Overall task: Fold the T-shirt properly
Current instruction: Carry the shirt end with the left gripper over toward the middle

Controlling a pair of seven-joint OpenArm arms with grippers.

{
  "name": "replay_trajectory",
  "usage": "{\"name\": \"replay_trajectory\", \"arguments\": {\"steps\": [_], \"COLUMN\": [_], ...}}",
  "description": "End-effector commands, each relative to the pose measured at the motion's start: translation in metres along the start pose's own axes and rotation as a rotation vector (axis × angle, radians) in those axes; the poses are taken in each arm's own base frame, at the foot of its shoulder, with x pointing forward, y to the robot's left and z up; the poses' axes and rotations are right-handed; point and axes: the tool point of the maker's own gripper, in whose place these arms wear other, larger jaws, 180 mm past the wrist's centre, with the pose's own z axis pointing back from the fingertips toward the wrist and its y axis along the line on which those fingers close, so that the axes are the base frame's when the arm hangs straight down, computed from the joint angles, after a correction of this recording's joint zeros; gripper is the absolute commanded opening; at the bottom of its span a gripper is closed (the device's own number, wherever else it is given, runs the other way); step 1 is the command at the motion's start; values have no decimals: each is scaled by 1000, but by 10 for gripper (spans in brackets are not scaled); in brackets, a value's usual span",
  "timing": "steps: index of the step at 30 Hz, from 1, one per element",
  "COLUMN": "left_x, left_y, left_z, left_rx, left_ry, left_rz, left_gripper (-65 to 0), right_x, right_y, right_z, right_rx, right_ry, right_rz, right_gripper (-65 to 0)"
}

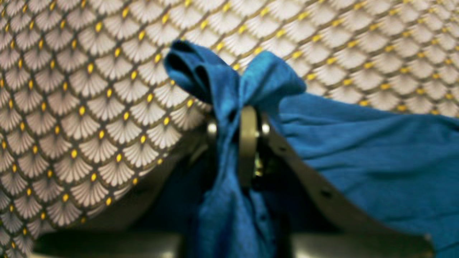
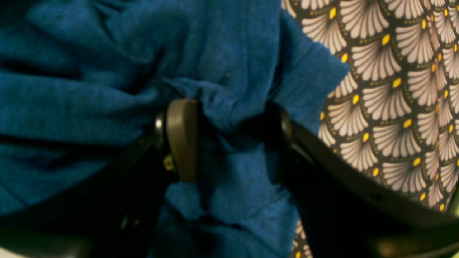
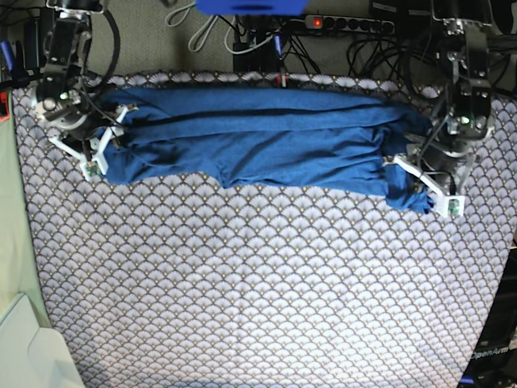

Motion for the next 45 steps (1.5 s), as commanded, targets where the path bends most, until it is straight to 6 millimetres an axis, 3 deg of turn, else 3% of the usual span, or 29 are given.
{"name": "replay_trajectory", "arguments": {"steps": [1,5,9,12,16,19,23,26,35,39,45], "left_x": [21,29,18,9,-1,-4,-3,-5,-42,-36,-22], "left_y": [-9,-31,-58,-84,-130,-171,-209,-224,-244,-255,-254], "left_z": [7,19,19,16,21,24,31,35,17,15,11], "left_rx": [-19,-29,3,47,59,-10,-100,-137,-203,-259,-228], "left_ry": [-65,-83,-54,-39,-36,-32,-47,-51,56,55,47], "left_rz": [-4,-12,-31,-145,-243,-250,-262,-281,-306,-263,-100], "left_gripper": [-647,-647,-647,-647,-647,-647,-647,-647,-647,-647,-647], "right_x": [-1,-1,-2,-3,-5,-5,-5,-5,-5,-5,-6], "right_y": [-5,-5,-5,-4,-4,-4,-4,-5,-5,-4,-5], "right_z": [2,2,2,2,2,2,2,2,2,2,2], "right_rx": [-16,-16,-16,-13,-12,-13,-12,-14,-14,-13,-15], "right_ry": [12,12,13,16,19,20,19,20,20,21,22], "right_rz": [11,11,11,13,14,15,16,17,17,18,16], "right_gripper": [-360,-360,-360,-360,-360,-360,-360,-360,-360,-360,-360]}}
